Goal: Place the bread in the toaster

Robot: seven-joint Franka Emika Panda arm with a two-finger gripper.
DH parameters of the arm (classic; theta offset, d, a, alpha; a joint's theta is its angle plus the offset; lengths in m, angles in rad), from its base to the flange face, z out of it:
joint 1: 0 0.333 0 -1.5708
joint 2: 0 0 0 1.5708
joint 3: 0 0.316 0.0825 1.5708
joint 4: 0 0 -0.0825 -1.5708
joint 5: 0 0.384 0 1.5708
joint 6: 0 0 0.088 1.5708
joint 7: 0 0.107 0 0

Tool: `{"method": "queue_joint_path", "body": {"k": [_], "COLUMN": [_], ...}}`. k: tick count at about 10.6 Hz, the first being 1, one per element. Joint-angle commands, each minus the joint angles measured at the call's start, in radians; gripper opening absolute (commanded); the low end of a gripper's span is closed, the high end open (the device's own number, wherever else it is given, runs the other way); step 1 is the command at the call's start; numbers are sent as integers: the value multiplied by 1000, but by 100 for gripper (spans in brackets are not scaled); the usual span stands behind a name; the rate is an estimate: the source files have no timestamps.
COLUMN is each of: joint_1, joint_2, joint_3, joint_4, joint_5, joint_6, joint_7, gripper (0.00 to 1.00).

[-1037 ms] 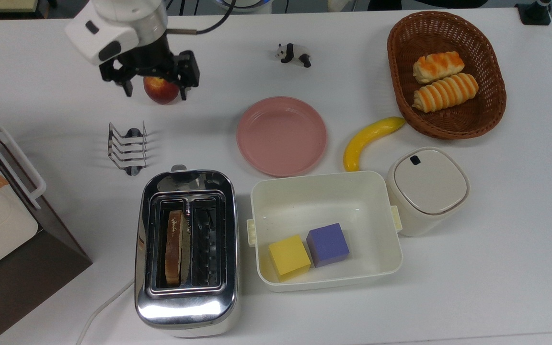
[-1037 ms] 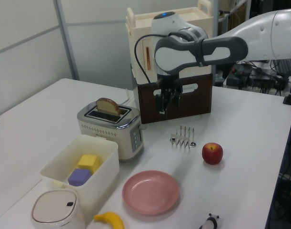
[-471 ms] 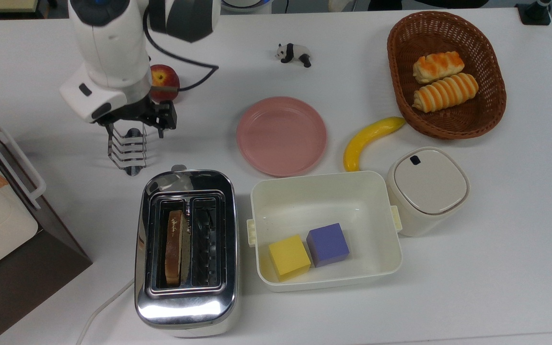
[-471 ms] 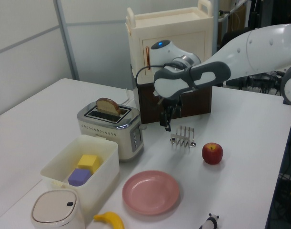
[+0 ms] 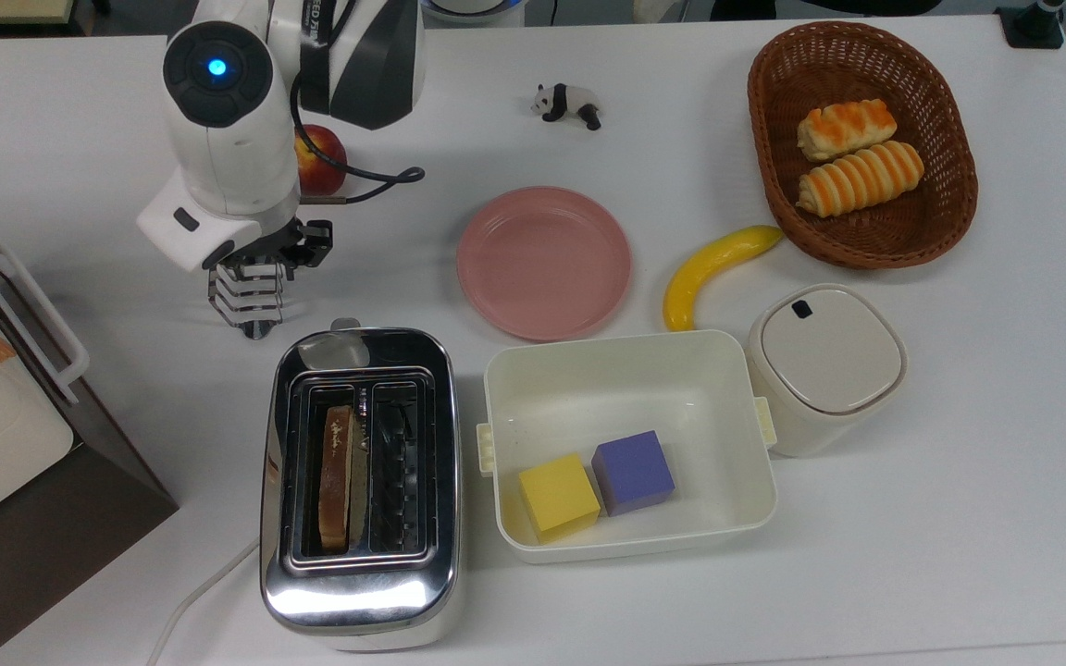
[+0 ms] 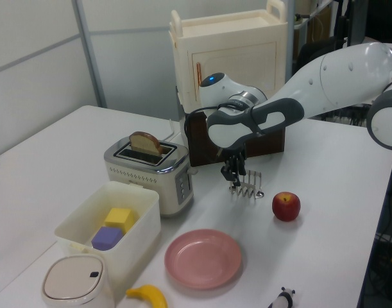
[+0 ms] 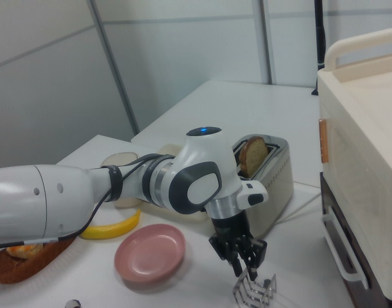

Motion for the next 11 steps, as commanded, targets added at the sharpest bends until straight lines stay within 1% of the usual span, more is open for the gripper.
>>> {"method": "queue_joint_path", "body": {"k": [1,2,3,4,5,6,7,8,9,10,11], "joint_1": [-4,-1,-1,0,7,16,17,23,49,54,60], "joint_2": [-26,-40,-69,-84,-84,-86,-93,-95,-90,-89,-84], "joint_3": [3,1,3,9,18,20,21,24,36,38,40], "joint_4": [-22,-17,9,44,105,150,184,198,222,221,218], "joint_5": [-14,-14,-6,3,29,81,134,164,172,181,192], "joint_6": [23,21,18,-9,-30,-37,-35,-25,-2,67,175], "joint_7": [-29,-29,-25,-23,-22,-20,-15,-6,6,42,93], "gripper": [8,8,8,11,13,14,15,20,23,23,24]}}
